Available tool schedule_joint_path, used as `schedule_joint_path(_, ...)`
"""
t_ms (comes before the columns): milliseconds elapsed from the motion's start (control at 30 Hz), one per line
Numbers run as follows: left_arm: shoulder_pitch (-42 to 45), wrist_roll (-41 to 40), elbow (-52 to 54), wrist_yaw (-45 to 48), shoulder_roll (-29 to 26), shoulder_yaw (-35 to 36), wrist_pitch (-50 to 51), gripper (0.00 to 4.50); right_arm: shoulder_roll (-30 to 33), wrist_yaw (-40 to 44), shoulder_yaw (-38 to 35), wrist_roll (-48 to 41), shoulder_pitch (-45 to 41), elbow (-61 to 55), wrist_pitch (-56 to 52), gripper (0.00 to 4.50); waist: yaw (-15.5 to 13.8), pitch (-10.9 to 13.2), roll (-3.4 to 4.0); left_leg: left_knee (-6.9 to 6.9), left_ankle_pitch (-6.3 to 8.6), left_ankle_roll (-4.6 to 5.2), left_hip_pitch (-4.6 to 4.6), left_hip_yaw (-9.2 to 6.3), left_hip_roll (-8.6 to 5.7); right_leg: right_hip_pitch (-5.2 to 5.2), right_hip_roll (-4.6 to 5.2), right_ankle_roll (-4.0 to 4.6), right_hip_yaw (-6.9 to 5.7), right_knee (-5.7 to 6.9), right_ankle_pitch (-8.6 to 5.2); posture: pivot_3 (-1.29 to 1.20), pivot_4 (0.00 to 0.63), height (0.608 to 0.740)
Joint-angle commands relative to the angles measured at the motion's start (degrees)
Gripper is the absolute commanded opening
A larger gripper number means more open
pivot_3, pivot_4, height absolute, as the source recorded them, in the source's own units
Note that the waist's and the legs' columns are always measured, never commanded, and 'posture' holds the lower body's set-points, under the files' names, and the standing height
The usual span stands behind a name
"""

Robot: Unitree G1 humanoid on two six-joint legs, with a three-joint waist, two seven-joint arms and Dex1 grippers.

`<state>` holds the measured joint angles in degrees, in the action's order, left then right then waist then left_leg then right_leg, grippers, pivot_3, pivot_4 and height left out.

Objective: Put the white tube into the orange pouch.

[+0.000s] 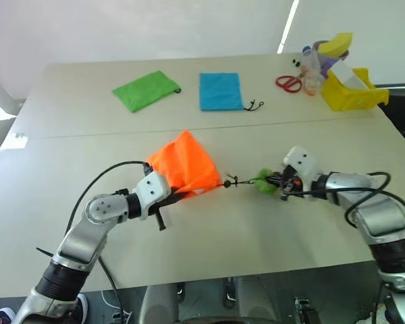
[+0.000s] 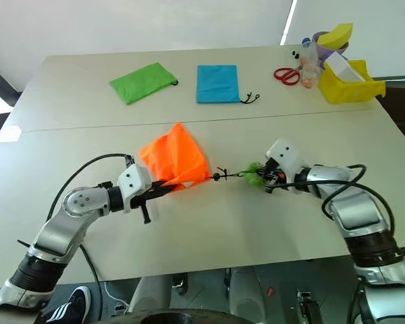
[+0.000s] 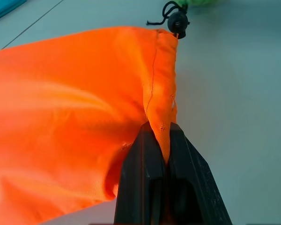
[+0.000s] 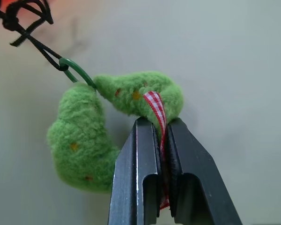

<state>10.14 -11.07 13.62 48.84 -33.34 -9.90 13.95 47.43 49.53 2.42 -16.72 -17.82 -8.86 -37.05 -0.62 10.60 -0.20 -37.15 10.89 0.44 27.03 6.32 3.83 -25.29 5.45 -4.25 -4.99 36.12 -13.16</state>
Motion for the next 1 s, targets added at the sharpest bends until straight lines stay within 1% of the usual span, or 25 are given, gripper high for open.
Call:
schedule_joint_path(33,0.59,-1.28,1.40,0.79,-0.34,1.22,0.09,0.00,2.02,3.17,-4.75,-3.96,-0.47,-3.54,-0.93,0.02,0.03,0.00,0.00,0.00,0.00,0.00,-0.02,-0.03,0.01,0.01,-0.04,0.00,0.00,0.01,0.00,0.00,0.150,0.736)
schedule_joint_path(233,0.74,-3.53,1.20,3.11,-0.60,1.20,1.27,0.00,1.87,2.86,-4.64,-4.34,-0.14,-3.98,-1.92,0.02,-0.06,0.00,0.00,-0.01,0.08,-0.14,-0.13,-0.08,0.01,0.09,-0.01,0.01,0.00,0.01,0.00,0.00,0.150,0.736)
schedule_joint_path(267,1.04,-4.38,0.88,4.48,-0.79,0.98,1.29,0.58,1.48,2.56,-4.24,-4.17,-0.11,-4.03,-1.80,0.00,-0.07,0.00,0.00,-0.01,0.08,-0.14,-0.13,-0.07,0.00,0.09,0.02,0.01,0.01,0.01,0.00,0.00,0.150,0.736)
schedule_joint_path(300,1.25,-4.91,0.67,5.44,-0.89,0.86,1.26,0.92,1.22,2.37,-3.98,-4.05,-0.11,-4.04,-1.73,0.00,-0.06,0.00,0.00,-0.02,0.08,-0.14,-0.12,-0.05,-0.01,0.09,0.03,0.01,0.01,0.00,0.00,0.00,0.150,0.736)
schedule_joint_path(333,1.82,-3.55,0.00,5.36,-0.91,0.55,-0.78,1.31,0.64,1.89,-3.49,-3.80,-0.26,-3.92,-1.73,0.00,-0.10,0.00,0.00,-0.02,0.08,-0.14,-0.11,-0.05,-0.01,0.08,0.03,0.01,0.01,0.00,0.00,0.00,0.150,0.736)
schedule_joint_path(367,2.50,-2.27,-0.53,5.14,-0.92,0.16,-1.92,1.96,-0.08,1.32,-2.98,-3.69,-0.40,-3.72,-2.03,0.00,-0.15,0.00,0.00,-0.02,0.08,-0.13,-0.11,-0.05,-0.01,0.08,0.03,0.01,0.01,0.00,0.00,0.00,0.150,0.736)
schedule_joint_path(400,3.11,-2.40,-0.44,5.52,-0.83,-0.08,-1.55,2.37,-0.81,0.71,-2.37,-3.40,-0.40,-3.71,-1.96,0.00,-0.16,0.00,0.00,-0.02,0.08,-0.13,-0.10,-0.06,-0.02,0.08,0.03,0.01,0.01,0.00,0.00,0.00,0.150,0.736)
schedule_joint_path(467,4.36,-2.24,-0.75,5.38,-0.05,-0.26,-2.08,3.44,-1.82,-0.13,-1.78,-3.27,-0.30,-3.88,-2.19,0.00,-0.11,0.00,0.00,-0.02,0.03,-0.06,-0.10,-0.05,-0.02,0.10,0.02,0.01,0.01,0.00,0.00,0.00,0.150,0.736)
schedule_joint_path(567,6.10,-3.60,-1.59,5.30,1.20,0.43,-1.00,3.44,-2.67,-1.06,-1.62,-2.85,-0.52,-3.32,-1.86,0.00,-0.13,0.00,0.00,-0.03,0.00,-0.01,-0.10,-0.04,-0.03,0.11,0.02,0.01,0.01,0.00,0.00,0.00,0.150,0.736)
schedule_joint_path(700,11.42,-0.83,-5.24,4.99,2.74,0.04,-6.14,3.44,-5.24,-4.73,-0.42,0.03,-2.05,-0.03,-0.37,0.00,-0.16,0.00,-0.01,-0.07,-0.01,0.01,-0.10,-0.03,-0.04,0.13,0.01,-0.01,0.00,0.01,0.01,0.00,0.150,0.736)
schedule_joint_path(833,17.05,-1.89,-7.86,7.74,2.80,0.27,-7.05,3.44,-5.04,-5.19,1.35,2.72,-0.82,1.14,0.75,0.00,-0.14,0.00,-0.01,-0.10,-0.02,0.02,-0.10,-0.04,-0.04,0.17,-0.02,-0.02,-0.01,0.04,0.02,0.00,0.150,0.736)
schedule_joint_path(900,20.61,0.11,-11.76,9.70,3.03,-1.31,-11.06,3.44,-4.73,-5.75,1.39,4.07,-0.73,2.57,1.65,0.00,-0.14,0.00,-0.01,-0.10,-0.02,0.02,-0.11,-0.01,-0.05,0.19,-0.02,-0.03,0.00,0.04,0.02,0.00,0.150,0.736)
schedule_joint_path(1000,24.67,0.69,-16.94,12.43,4.95,-3.56,-12.55,3.44,-5.42,-6.91,-0.06,4.29,-1.87,4.66,1.98,0.00,-0.22,-0.01,-0.02,-0.12,-0.03,0.03,-0.18,0.08,-0.09,0.29,-0.04,-0.05,-0.01,0.03,0.03,0.00,0.150,0.736)
